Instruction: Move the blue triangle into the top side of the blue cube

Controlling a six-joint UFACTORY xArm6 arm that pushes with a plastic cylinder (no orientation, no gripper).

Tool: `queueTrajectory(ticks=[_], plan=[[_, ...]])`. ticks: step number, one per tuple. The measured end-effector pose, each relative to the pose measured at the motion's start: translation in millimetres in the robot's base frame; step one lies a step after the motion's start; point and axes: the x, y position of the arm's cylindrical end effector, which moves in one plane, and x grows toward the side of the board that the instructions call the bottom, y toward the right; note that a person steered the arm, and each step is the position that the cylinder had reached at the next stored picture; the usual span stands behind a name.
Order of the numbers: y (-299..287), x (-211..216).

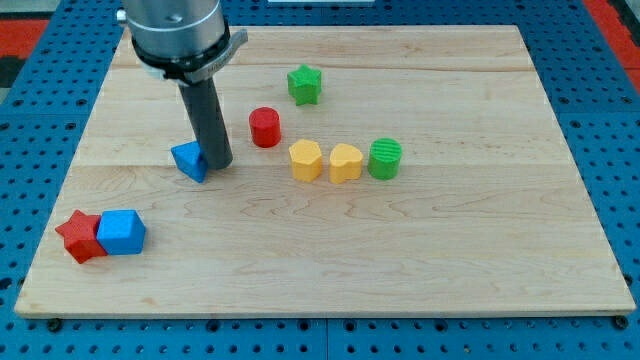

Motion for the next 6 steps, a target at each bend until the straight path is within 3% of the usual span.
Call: queueTrajectory(ticks=[1,2,3,4,6], plan=[[-30,-11],[-85,-2],[-96,16],[-95,32],[-56,1]])
